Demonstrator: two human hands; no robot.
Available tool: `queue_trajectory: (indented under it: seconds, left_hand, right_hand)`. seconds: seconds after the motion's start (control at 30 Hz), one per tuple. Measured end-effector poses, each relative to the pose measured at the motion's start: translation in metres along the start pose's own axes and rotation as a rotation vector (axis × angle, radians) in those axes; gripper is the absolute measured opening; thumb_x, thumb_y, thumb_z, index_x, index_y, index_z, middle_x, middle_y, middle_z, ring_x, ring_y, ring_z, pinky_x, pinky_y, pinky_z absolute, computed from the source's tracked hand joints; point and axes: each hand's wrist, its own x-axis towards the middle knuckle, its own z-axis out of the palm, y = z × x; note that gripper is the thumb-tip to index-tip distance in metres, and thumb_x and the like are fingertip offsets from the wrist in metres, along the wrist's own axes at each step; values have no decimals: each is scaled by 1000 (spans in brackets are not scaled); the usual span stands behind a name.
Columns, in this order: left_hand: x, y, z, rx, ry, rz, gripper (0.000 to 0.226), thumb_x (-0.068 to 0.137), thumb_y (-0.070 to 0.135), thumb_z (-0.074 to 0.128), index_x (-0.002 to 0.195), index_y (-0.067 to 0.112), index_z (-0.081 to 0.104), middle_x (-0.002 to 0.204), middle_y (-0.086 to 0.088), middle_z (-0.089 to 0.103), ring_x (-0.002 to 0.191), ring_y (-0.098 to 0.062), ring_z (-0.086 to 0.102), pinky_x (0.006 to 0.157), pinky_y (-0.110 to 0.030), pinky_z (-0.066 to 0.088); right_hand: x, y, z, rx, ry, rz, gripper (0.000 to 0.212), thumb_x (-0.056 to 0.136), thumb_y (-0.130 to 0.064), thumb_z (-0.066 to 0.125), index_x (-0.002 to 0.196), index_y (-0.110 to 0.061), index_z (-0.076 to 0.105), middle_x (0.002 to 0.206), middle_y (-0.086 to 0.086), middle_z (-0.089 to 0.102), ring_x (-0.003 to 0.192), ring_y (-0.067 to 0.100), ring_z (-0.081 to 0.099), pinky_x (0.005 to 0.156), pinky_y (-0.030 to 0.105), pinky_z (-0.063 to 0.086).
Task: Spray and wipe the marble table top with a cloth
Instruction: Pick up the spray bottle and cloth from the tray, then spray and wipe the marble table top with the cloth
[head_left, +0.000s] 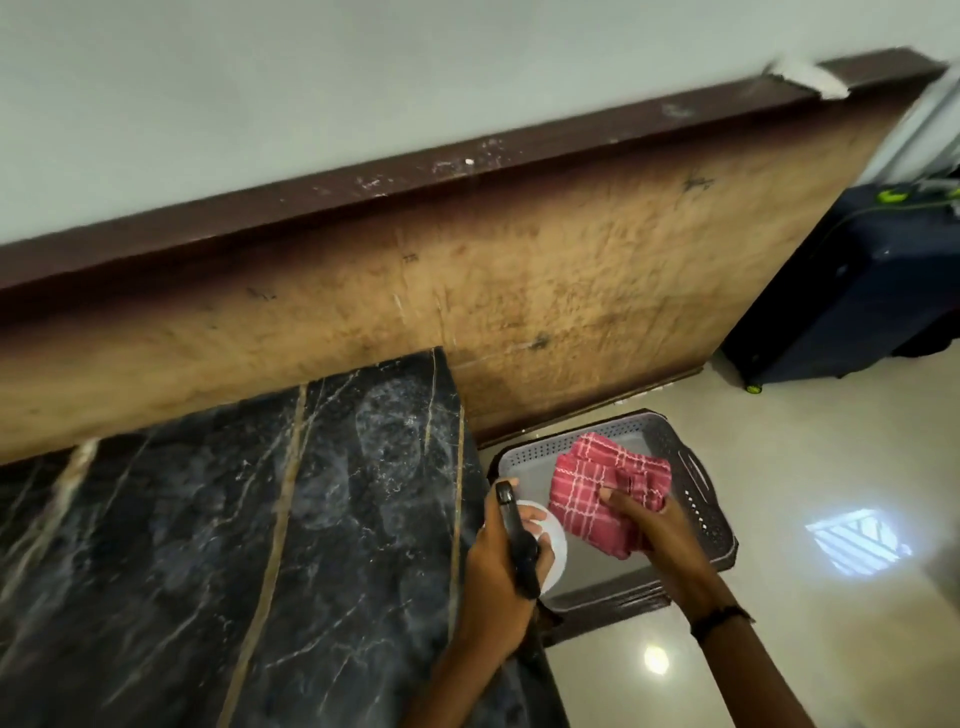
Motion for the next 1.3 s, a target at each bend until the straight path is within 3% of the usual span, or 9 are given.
queue_trajectory:
  seconds: [0.13,0.23,0.33,0.57,0.77,0.87,1.0,1.13,1.3]
  left_hand:
    - [-42,8,-64,-67,11,39,46,87,10,60,127,27,47,72,13,63,69,-2,59,70,-19,52]
    - [-80,-4,-118,-20,65,107,43,86,1,59,109,35,48,81,26,59,80,12,56,78,-13,43]
    - [-122,-30,-172,51,122,127,42,85,11,57,111,41,43,109,18,54,98,14,52,86,-5,38]
    - [-203,-108,-282,12,287,-90,6,87,19,64,84,24,64,64,8,64,62,-4,60,59,-16,42]
    - [-252,-129,-340,-32,355,-208,24,79,37,72,62,26,59,47,10,57,47,-2,53,49,-11,35]
    - [-268,-137,-361,-28,401,-304,36,77,42,72,53,23,53,38,11,48,39,-1,46,44,-11,31]
    - [-284,-148,-382,-19,473,-366,36,74,49,72,55,20,61,44,10,52,40,-1,48,48,-18,37]
    - [-294,-147,-399,-38,395,-345,33,76,48,71,97,23,73,62,9,64,61,-2,63,59,-11,45]
    - [-302,-142,-424,-122,469,-354,21,75,38,75,78,17,70,58,10,63,51,3,61,50,-6,41]
  right_hand:
    - [-62,-3,71,153,-135,77,82,56,-38,89,128,-23,52,117,10,69,105,31,67,85,45,54]
    - [-103,17,138,303,-217,162,45,84,-16,68,127,-13,53,118,17,68,109,35,64,94,51,49]
    - [-147,39,209,359,-269,204,37,88,-11,58,124,-6,57,116,18,68,106,33,65,96,48,48]
    - [-212,113,329,348,-340,351,38,89,-14,57,124,-1,59,113,18,69,99,29,67,87,41,50]
    - [-254,155,397,351,-462,400,41,96,-30,51,128,-5,57,127,21,62,116,33,60,99,48,47]
    - [-270,165,420,311,-502,406,43,96,-32,50,128,-4,57,126,21,62,115,33,61,87,43,55]
    - [-287,173,441,232,-562,413,42,95,-33,51,123,-4,61,118,21,66,106,31,66,78,38,59]
    - [-305,179,456,176,-663,427,42,99,-37,43,106,-8,74,112,19,69,101,29,69,77,36,57]
    - [-321,190,479,91,-720,442,47,96,-43,46,112,-7,71,120,21,66,111,33,63,96,44,48]
